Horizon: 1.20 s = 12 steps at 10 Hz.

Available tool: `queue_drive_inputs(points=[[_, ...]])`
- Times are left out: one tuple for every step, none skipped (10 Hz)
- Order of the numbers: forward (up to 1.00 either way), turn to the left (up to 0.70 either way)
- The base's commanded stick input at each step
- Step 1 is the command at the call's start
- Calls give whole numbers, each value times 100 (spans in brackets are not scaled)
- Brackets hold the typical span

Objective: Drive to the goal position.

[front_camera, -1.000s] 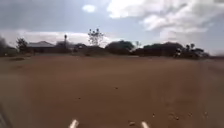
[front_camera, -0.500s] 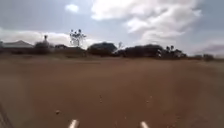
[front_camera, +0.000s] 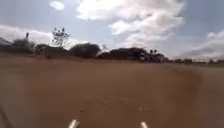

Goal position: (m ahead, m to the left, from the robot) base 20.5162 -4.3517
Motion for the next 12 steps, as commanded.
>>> queue_drive_inputs(points=[[70, 0], [70, 0], [70, 0], [70, 0], [70, 0], [70, 0], [70, 0], [70, 0], [70, 0], [70, 0], [70, 0], [70, 0]])
